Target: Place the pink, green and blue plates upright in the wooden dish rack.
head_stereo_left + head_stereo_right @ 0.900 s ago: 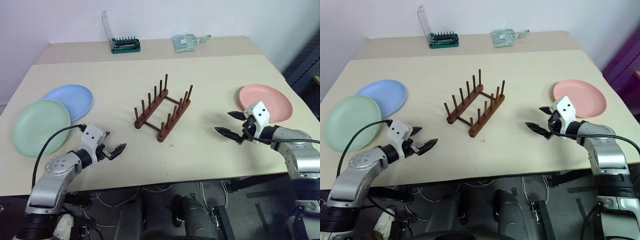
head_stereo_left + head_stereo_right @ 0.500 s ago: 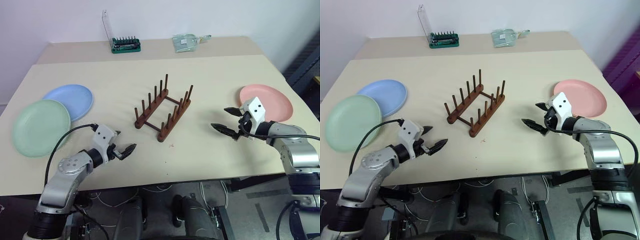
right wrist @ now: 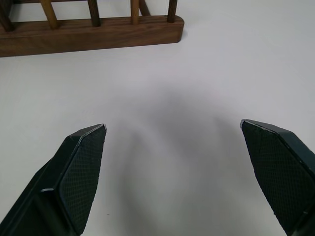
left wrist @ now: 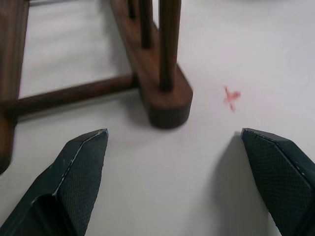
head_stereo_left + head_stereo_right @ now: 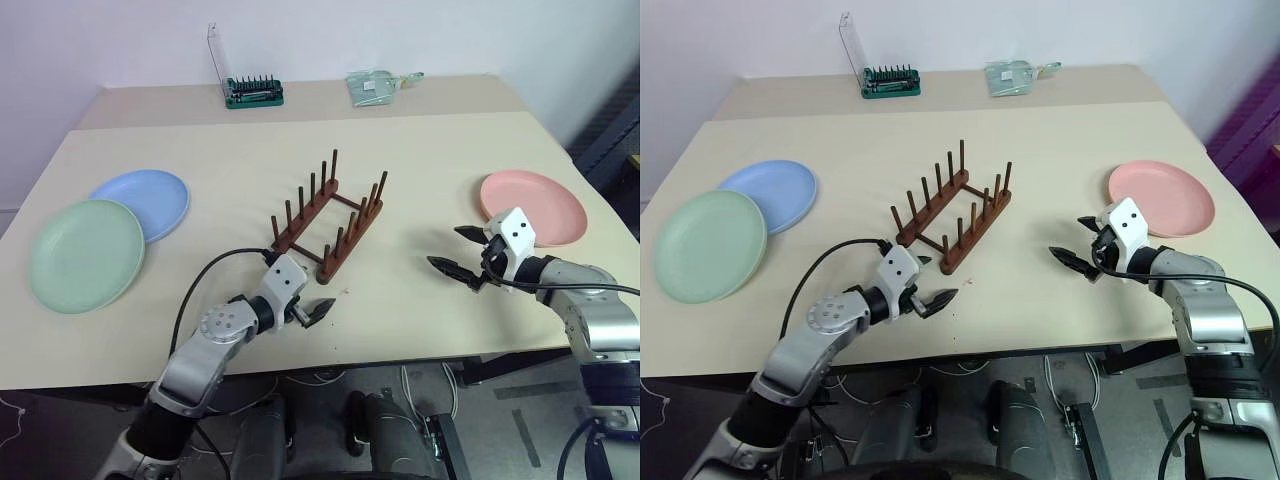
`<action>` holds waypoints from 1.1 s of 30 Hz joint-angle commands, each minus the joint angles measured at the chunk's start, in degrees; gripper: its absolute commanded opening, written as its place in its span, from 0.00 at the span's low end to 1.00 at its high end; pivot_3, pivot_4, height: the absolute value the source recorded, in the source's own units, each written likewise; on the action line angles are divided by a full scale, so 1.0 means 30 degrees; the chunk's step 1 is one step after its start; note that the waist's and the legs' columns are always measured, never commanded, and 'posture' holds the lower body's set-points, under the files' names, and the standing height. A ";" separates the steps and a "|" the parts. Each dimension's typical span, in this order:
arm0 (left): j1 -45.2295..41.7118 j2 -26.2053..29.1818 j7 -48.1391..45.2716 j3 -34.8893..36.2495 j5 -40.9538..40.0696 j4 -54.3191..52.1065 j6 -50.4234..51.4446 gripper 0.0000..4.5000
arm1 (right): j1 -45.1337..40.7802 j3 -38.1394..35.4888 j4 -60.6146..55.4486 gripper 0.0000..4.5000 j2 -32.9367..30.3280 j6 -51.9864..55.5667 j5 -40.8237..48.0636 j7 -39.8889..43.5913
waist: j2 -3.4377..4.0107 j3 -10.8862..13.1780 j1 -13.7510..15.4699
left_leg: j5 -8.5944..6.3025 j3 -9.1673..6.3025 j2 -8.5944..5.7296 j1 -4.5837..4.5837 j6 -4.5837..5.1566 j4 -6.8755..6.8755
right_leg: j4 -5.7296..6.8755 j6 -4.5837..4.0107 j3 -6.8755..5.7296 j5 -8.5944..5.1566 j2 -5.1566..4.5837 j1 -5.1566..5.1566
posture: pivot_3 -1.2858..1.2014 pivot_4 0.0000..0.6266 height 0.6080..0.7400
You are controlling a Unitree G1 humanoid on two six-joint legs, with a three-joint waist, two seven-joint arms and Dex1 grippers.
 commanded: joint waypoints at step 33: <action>-0.7163 0.2158 -1.0574 0.0472 -0.0282 1.2858 -0.9880 0.49 | 0.2624 -0.0497 -0.1750 1.00 0.0341 -0.1433 -0.0551 -0.1322 | 0.0043 -0.0032 0.0381 | -0.0010 0.0020 -0.0007 -0.0008 0.0015 0.0000 | -0.0009 -0.0002 -0.0001 -0.0003 0.0007 -0.0014 | 0.52 0.24 0.92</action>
